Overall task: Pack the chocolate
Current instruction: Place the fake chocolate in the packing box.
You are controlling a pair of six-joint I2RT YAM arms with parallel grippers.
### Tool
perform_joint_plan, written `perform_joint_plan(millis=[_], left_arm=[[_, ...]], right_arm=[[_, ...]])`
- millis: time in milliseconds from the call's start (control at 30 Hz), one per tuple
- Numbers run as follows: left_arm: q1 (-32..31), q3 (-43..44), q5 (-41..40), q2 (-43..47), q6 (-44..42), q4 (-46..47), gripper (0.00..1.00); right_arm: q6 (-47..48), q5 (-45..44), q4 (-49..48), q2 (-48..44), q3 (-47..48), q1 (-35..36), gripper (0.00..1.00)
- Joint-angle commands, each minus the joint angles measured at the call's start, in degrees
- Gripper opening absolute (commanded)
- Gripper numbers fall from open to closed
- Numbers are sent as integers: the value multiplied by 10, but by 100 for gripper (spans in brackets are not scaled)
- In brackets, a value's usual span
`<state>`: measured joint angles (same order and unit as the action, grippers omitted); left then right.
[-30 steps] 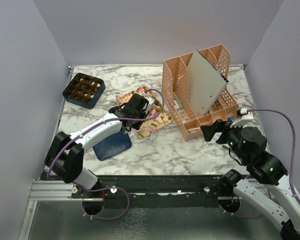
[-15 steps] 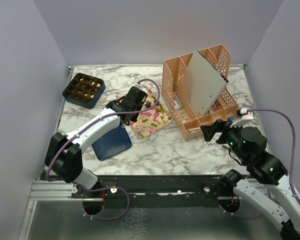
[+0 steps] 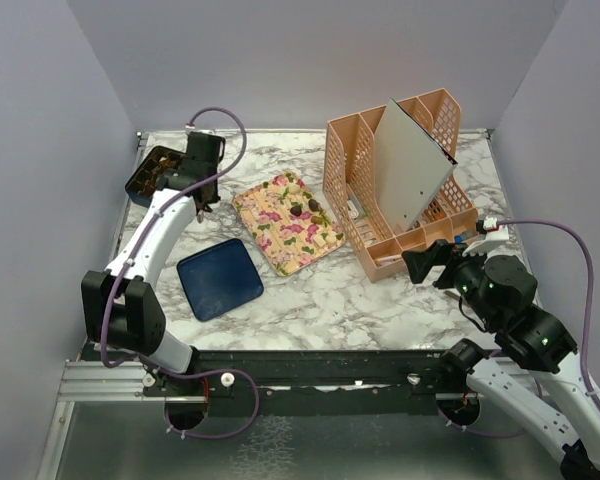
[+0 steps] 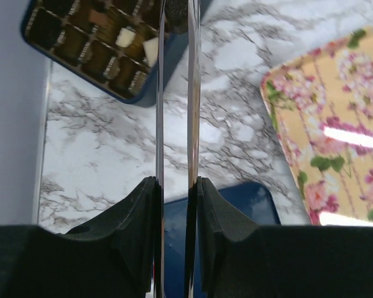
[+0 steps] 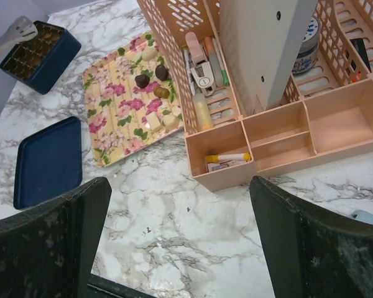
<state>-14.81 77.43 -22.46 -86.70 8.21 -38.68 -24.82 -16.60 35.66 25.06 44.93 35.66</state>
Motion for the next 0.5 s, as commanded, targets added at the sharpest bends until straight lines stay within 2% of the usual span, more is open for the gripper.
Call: perform_joint_plan(millis=[0,467], left_arm=[[51,37,-27,1,19,7,33],[172,75,-3,-84,29,54,34]], right_arm=[[9,7,-11,-2,-4,1,99],[7,6,-10,-9,-3,1,99]])
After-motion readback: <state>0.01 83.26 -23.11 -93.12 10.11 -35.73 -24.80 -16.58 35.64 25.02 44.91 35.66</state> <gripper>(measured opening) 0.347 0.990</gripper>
